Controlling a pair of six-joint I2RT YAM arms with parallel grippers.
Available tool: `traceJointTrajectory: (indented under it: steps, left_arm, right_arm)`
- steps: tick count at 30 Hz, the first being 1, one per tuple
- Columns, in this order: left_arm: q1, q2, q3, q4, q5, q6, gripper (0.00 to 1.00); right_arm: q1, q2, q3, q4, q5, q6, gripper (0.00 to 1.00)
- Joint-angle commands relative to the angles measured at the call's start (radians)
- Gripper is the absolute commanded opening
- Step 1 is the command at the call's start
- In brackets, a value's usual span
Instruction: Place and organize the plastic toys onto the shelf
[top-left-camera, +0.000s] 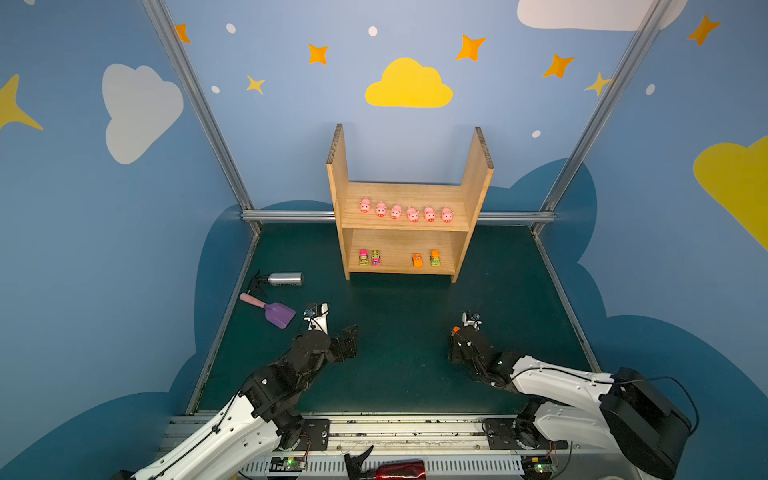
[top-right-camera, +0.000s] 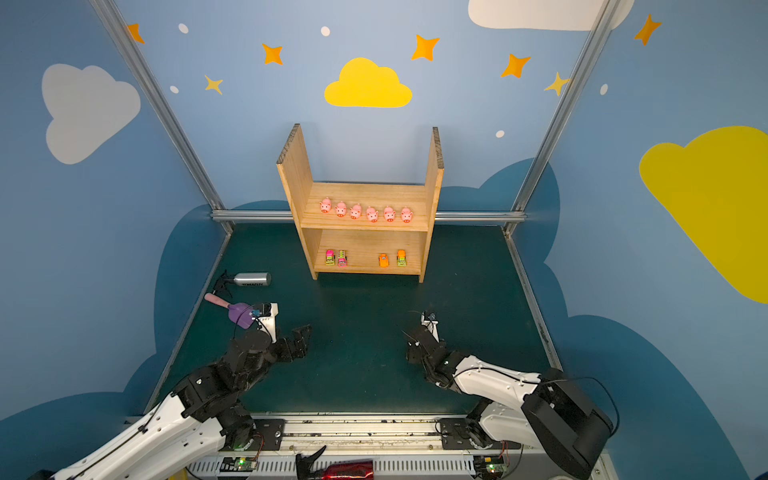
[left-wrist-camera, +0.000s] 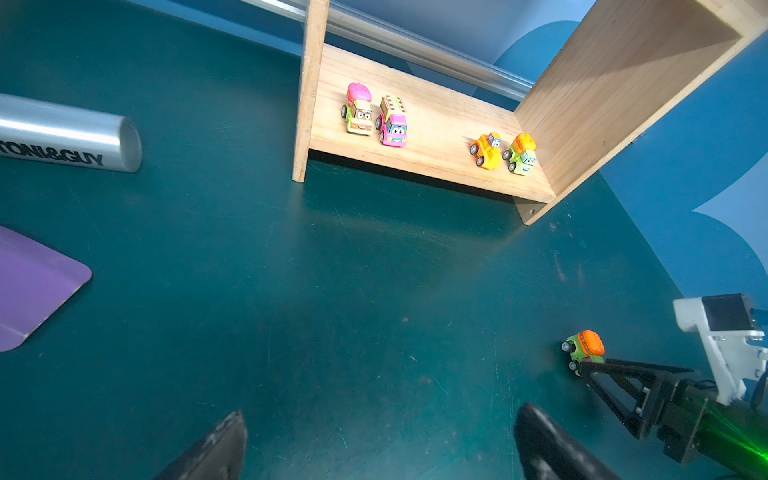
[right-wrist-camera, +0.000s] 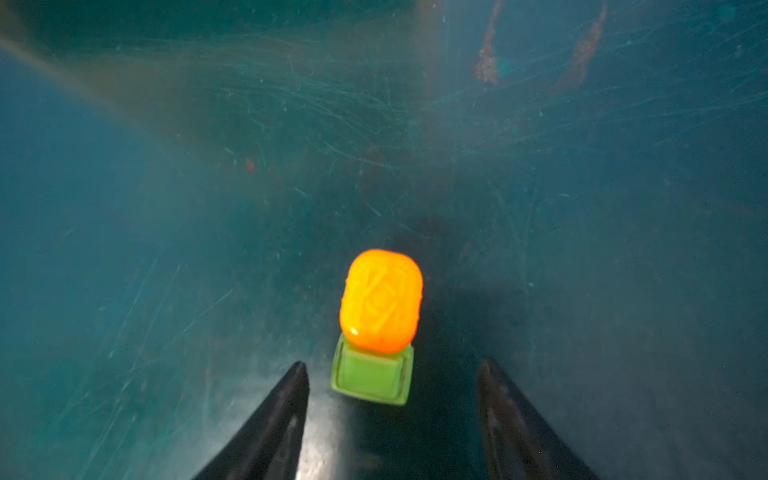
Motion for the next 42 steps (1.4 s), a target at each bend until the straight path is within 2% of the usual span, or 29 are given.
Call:
traceJointTrajectory:
  steps: [1, 7, 14, 21, 28, 36, 42]
  left_arm:
    - [0.003, -0.003, -0.003, -0.012, -0.002, 0.001, 1.00]
    - [0.003, 0.001, 0.000, -0.012, -0.002, 0.001, 1.00]
    - [0.004, 0.014, 0.005, -0.011, -0.001, 0.003, 1.00]
    - [0.003, 0.037, 0.011, -0.009, -0.007, 0.004, 1.00]
    - [0.004, 0.041, 0.009, -0.004, -0.021, 0.009, 1.00]
    - [0.004, 0.024, -0.014, 0.006, -0.043, 0.011, 1.00]
    - [0.006, 0.018, -0.039, 0.012, -0.076, 0.011, 1.00]
  right_arm:
    - [0.012, 0.036, 0.000, 0.073, 0.044, 0.012, 0.61]
    - [0.023, 0.108, 0.025, 0.099, 0.073, 0.016, 0.51]
    - [0.031, 0.170, 0.074, 0.061, 0.073, 0.019, 0.31]
    - [0.042, 0.117, 0.128, -0.026, 0.064, 0.010, 0.29]
    - [0.045, 0.102, 0.228, -0.089, 0.033, -0.050, 0.29]
    - [0.046, 0.187, 0.368, -0.089, -0.029, -0.099, 0.28]
    - [0.043, 0.296, 0.507, -0.104, -0.028, -0.154, 0.27]
